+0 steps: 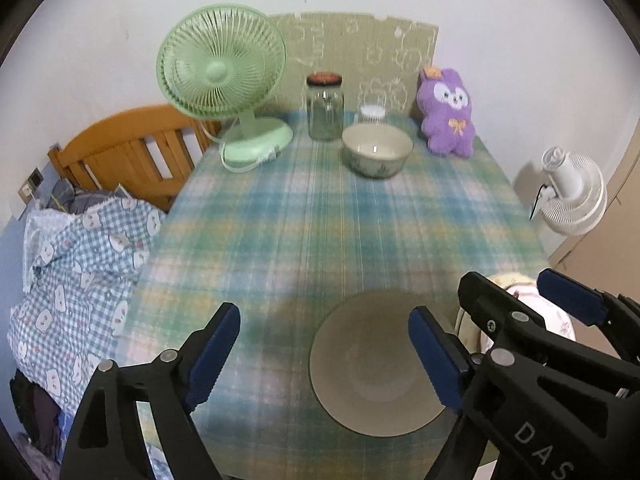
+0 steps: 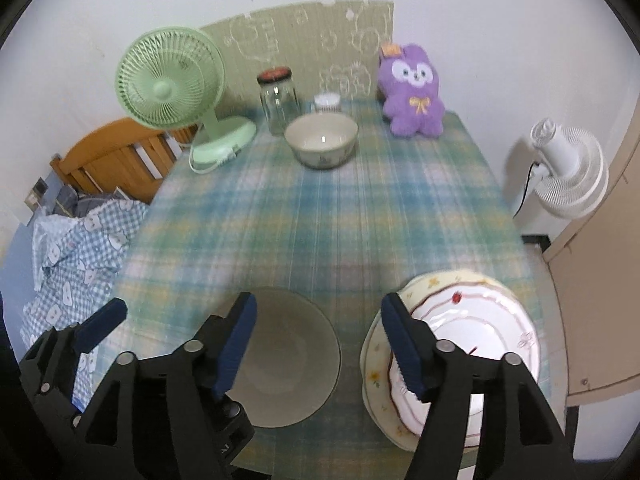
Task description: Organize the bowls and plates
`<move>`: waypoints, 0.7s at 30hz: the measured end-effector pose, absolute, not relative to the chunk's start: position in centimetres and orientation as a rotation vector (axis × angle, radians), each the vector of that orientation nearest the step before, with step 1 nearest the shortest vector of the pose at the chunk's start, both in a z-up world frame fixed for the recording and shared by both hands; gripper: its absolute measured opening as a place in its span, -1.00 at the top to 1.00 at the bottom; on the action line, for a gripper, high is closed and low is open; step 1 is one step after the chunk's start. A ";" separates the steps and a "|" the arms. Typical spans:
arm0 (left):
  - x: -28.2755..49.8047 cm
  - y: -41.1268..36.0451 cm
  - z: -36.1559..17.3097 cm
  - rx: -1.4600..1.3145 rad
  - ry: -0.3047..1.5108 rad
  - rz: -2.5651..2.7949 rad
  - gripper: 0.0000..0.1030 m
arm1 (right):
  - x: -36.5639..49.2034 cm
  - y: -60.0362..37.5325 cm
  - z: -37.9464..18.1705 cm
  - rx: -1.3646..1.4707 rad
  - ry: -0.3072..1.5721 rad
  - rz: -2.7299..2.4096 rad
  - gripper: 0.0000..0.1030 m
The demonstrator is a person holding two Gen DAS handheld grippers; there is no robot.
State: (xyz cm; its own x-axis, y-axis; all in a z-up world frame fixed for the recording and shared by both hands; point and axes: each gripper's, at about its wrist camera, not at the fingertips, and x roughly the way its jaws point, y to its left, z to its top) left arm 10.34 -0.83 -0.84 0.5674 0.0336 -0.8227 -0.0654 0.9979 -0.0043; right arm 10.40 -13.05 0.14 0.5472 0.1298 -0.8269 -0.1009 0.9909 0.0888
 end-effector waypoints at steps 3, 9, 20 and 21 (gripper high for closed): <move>10.7 -0.3 0.5 -0.043 0.941 0.038 -0.75 | 10.7 -12.8 1.8 0.017 0.954 0.113 -0.48; 12.1 1.0 2.9 -0.033 0.903 -0.009 -0.75 | 11.8 -11.9 4.7 0.020 0.918 0.104 -0.48; 15.7 2.4 5.1 -0.004 0.847 -0.052 -0.75 | 14.8 -11.2 7.3 0.027 0.853 0.056 -0.80; 16.0 2.4 5.2 -0.006 0.845 -0.055 -0.75 | 15.2 -11.3 7.4 0.028 0.850 0.056 -0.80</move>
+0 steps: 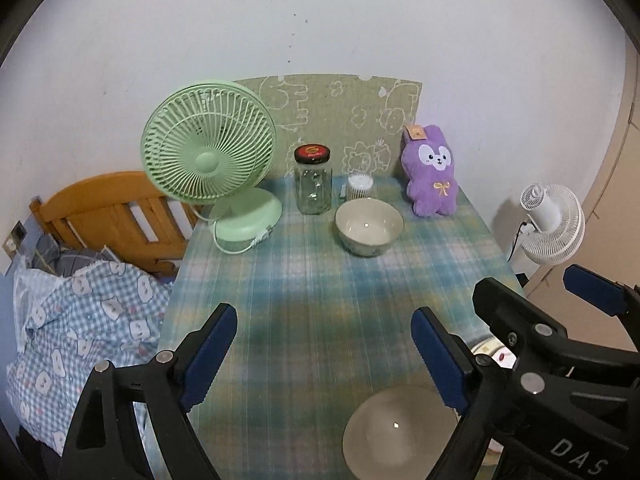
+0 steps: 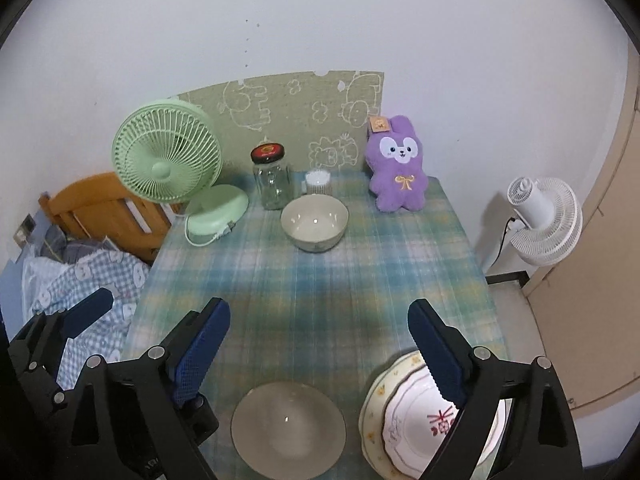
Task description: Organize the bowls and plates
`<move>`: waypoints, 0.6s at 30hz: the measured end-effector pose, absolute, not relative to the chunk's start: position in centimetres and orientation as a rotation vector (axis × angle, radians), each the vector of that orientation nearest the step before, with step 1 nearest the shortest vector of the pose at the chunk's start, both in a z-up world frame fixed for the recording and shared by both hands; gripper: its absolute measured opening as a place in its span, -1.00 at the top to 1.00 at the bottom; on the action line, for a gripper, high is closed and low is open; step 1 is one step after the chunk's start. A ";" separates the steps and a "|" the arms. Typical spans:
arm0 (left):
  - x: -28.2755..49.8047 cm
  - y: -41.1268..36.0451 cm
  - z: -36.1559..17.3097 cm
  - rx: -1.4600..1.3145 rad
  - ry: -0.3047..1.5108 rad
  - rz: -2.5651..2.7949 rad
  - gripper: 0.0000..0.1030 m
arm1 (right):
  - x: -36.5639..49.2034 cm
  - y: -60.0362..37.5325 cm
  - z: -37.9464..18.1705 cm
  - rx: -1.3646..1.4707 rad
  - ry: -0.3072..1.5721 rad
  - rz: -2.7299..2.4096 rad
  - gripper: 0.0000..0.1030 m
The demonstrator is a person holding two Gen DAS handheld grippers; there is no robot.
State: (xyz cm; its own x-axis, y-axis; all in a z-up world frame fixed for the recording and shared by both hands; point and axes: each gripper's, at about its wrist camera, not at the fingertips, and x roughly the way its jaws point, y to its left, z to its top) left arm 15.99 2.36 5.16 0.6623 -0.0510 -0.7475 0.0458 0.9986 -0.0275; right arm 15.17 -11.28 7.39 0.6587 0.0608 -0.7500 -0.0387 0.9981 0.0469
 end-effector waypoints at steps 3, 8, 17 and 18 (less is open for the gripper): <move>17.6 2.1 5.0 -0.014 0.850 -0.061 -0.75 | 16.9 -11.6 7.3 0.021 0.855 0.070 -0.80; 20.7 1.0 4.3 -0.006 0.850 -0.041 -0.75 | 20.5 -12.6 6.5 0.004 0.846 0.078 -0.80; 27.7 -1.3 1.8 -0.006 0.867 0.041 -0.75 | 28.7 -14.6 3.6 -0.031 0.872 0.112 -0.78; 28.5 -1.6 1.4 -0.008 0.875 0.048 -0.74 | 29.3 -14.6 3.2 -0.034 0.873 0.117 -0.78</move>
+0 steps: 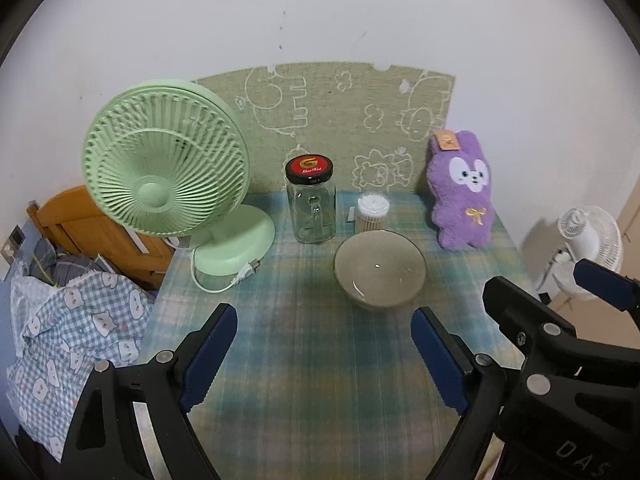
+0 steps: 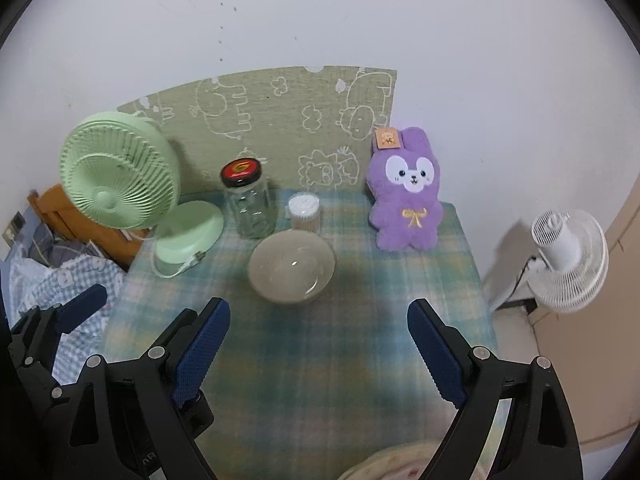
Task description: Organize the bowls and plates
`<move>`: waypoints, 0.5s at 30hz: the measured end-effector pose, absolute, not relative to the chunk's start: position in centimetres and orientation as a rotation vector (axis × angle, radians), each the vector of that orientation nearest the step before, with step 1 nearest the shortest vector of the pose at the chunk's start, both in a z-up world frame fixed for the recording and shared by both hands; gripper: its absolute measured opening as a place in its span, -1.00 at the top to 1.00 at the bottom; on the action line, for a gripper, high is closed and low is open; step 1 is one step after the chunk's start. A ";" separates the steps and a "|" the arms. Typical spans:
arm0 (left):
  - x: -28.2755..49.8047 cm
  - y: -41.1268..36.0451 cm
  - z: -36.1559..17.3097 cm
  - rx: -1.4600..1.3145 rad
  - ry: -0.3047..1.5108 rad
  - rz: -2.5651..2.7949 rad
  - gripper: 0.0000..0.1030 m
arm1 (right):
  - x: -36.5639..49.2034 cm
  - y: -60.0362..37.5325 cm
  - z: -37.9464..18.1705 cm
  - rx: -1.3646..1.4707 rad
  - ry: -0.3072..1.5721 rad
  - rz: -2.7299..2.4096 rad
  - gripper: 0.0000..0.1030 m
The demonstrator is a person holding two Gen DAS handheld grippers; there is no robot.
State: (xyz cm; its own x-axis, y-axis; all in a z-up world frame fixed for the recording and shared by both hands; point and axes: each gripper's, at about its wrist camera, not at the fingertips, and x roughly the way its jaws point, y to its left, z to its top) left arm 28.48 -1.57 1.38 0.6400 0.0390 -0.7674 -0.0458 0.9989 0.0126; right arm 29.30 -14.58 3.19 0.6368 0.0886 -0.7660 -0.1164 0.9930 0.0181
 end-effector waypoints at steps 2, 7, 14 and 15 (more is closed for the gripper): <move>30.0 -1.9 0.4 -0.018 0.888 0.055 -0.74 | 31.3 -14.9 1.9 -0.029 0.883 0.128 -0.68; 33.2 -3.1 -2.1 0.005 0.908 0.088 -0.65 | 35.0 -15.4 -1.5 0.006 0.925 0.152 -0.57; 37.5 -4.0 -6.6 -0.024 0.947 0.099 -0.33 | 39.2 -15.2 -6.0 -0.020 0.940 0.163 -0.39; 38.1 -4.1 -7.2 -0.023 0.955 0.095 -0.27 | 39.8 -15.1 -6.6 -0.019 0.948 0.161 -0.39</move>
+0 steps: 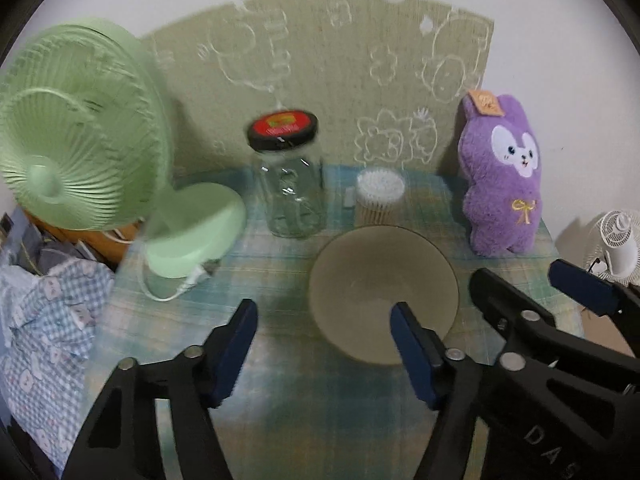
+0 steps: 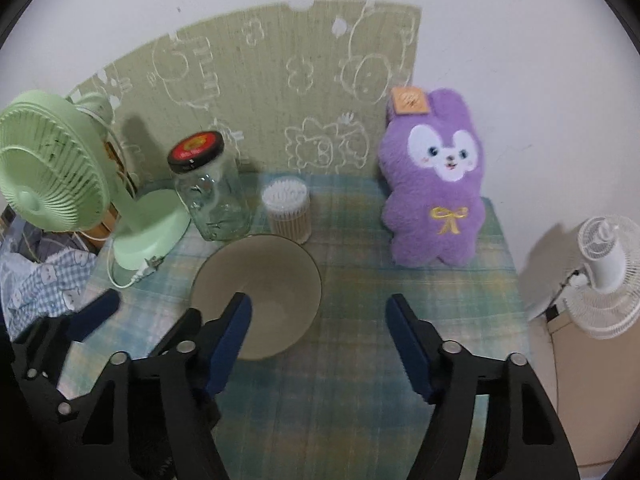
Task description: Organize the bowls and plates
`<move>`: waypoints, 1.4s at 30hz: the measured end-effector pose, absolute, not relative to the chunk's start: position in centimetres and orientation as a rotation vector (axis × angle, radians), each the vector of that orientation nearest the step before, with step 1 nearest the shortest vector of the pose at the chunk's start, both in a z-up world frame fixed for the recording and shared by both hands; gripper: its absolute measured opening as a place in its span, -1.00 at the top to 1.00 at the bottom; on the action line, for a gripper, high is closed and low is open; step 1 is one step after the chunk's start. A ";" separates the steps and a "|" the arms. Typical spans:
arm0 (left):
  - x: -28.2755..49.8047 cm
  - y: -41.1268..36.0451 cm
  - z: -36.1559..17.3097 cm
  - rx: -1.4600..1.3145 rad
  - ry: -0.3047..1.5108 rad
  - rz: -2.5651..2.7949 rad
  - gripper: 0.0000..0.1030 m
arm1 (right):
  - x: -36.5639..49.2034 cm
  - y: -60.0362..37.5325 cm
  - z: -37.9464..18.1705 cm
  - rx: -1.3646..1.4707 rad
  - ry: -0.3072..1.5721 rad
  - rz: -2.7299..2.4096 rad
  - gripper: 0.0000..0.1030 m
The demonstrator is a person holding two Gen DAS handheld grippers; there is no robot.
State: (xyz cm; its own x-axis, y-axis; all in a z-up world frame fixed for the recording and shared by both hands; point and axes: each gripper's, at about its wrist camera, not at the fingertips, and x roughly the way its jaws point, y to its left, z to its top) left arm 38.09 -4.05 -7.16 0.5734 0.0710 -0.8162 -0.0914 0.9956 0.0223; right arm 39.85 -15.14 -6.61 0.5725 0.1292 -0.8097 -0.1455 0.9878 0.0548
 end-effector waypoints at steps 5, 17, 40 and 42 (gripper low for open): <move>40.6 -4.3 -9.7 -0.008 0.974 0.110 -0.21 | 42.8 -14.8 -9.6 -0.020 0.978 0.164 -0.23; 43.7 -4.2 -13.9 0.001 1.040 0.128 0.33 | 45.9 -14.1 -14.1 0.023 1.050 0.182 0.27; 43.3 -4.4 -14.1 0.033 1.074 0.105 0.57 | 45.5 -14.5 -15.0 0.042 1.098 0.121 0.59; 42.8 -4.4 -14.0 0.031 1.079 0.100 0.58 | 45.0 -14.6 -14.9 0.038 1.102 0.117 0.59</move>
